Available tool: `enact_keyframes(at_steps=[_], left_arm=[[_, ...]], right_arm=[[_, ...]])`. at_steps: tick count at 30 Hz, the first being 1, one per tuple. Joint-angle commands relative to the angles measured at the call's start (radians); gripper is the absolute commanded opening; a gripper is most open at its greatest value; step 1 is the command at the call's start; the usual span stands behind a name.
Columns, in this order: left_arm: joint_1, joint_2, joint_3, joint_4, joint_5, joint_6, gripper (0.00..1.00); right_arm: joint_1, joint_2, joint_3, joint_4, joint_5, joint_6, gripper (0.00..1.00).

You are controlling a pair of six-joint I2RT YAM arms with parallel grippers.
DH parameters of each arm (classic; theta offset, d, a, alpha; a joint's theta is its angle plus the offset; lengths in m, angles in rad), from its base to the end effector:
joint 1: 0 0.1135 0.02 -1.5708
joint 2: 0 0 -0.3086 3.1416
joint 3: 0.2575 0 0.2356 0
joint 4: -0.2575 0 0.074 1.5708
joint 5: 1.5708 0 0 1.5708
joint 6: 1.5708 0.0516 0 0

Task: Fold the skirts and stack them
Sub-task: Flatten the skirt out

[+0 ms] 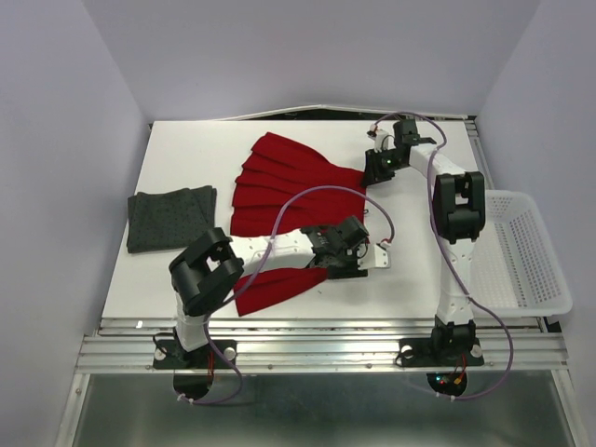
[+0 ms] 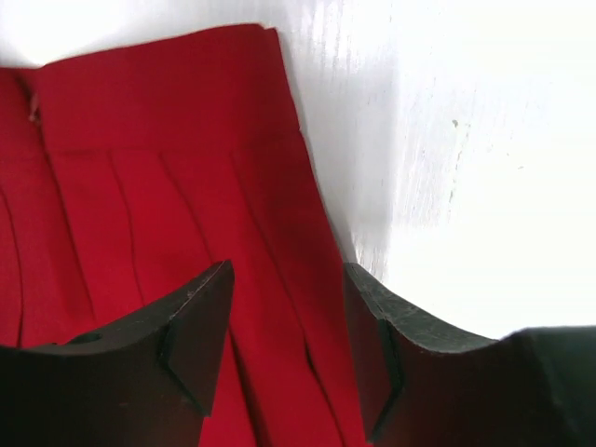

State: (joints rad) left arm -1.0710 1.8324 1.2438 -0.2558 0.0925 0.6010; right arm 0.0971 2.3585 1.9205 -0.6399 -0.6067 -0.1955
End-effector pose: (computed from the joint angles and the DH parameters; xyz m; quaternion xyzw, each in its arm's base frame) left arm 0.1903 -0.3585 0.2413 0.7038 0.6138 -0.1247 0.3351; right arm 0.5202 0.0802 0.1864 -0.2070 0.9050 0.2779 0.2468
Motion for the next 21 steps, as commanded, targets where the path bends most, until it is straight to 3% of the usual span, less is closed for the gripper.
enact_keyframes(at_steps=[1,4,10,13,16,17,20,21], left_arm=[[-0.018,0.04,0.083,0.052,-0.082,0.017,0.62],[-0.035,0.07,0.106,0.056,-0.074,0.017,0.62],[-0.049,0.128,0.132,0.101,-0.122,-0.001,0.61],[-0.049,0.149,0.144,0.101,-0.113,0.003,0.56],[-0.058,0.145,0.14,0.073,-0.036,0.02,0.28],[-0.064,0.142,0.129,0.049,-0.016,0.035,0.14],[-0.092,0.122,0.089,0.006,0.036,0.074,0.0],[-0.098,0.108,0.073,-0.003,0.055,0.083,0.0]], right_arm=[[-0.007,0.033,0.023,0.016,-0.057,0.019,0.29],[-0.007,0.038,0.018,0.023,-0.067,0.031,0.26],[-0.007,0.03,0.002,0.034,-0.073,0.044,0.31],[-0.007,0.033,0.002,0.037,-0.067,0.051,0.28],[-0.016,0.045,0.011,0.052,-0.059,0.091,0.16],[-0.016,0.048,0.014,0.063,-0.056,0.112,0.04],[-0.037,0.044,0.011,0.089,-0.042,0.166,0.01],[-0.037,0.041,0.006,0.097,-0.044,0.179,0.01]])
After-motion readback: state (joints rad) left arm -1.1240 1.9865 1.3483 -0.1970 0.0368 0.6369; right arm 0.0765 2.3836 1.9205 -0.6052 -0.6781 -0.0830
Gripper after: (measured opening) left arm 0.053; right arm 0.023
